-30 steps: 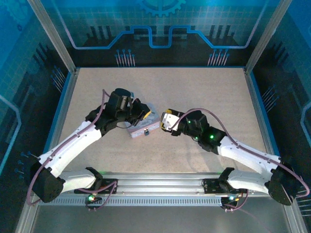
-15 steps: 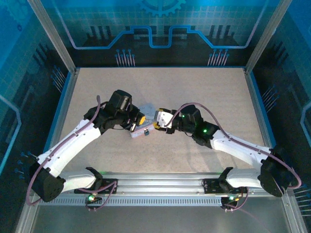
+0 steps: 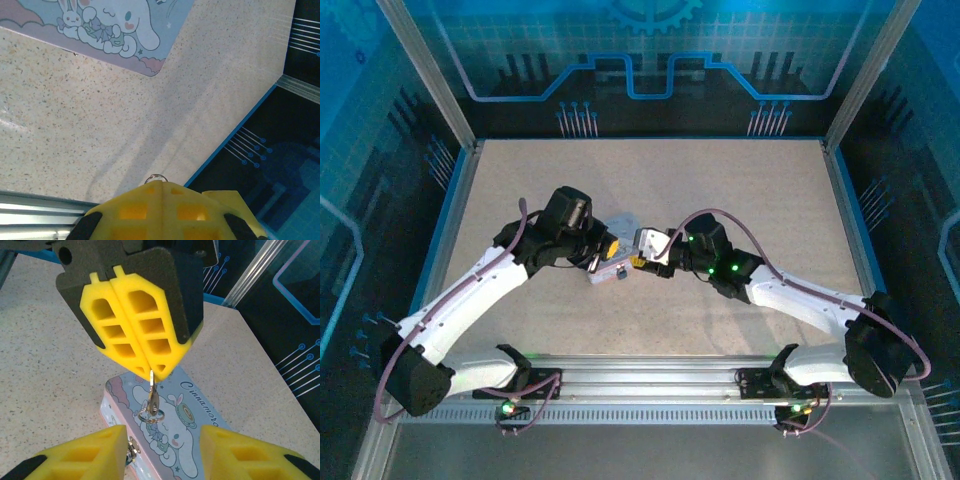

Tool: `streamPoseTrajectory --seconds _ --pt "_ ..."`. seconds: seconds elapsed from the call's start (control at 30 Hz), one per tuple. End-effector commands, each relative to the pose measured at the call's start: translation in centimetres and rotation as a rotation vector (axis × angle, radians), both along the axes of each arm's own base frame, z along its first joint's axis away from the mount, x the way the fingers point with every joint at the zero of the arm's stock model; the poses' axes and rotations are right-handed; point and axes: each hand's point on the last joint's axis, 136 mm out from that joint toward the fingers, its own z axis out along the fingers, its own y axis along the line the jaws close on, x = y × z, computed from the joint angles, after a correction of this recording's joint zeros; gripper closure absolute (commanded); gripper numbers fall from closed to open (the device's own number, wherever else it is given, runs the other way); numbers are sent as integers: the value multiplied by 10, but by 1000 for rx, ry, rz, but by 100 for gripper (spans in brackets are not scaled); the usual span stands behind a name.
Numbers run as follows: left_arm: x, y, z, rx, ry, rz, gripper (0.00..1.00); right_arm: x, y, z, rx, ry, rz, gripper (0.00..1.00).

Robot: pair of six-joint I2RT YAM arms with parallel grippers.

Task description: Unlock a padlock with a key

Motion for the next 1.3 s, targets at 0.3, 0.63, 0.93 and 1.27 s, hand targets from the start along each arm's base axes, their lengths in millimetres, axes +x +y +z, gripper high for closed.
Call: streamPoseTrajectory --seconds 0.3,0.63,0.93,1.27 --pt "29 -19 58 136 -697 -381 100 -11 -16 32 122 126 64 57" --pt "4 -45 108 188 -1088 -731 100 -8 -32 55 247 265 108 57" --pt "-11 -50 119 222 -1222 -874 100 -16 -41 81 311 342 216 58" --pt "-19 -55 122 224 -1295 -942 100 -29 -32 96 307 452 352 63"
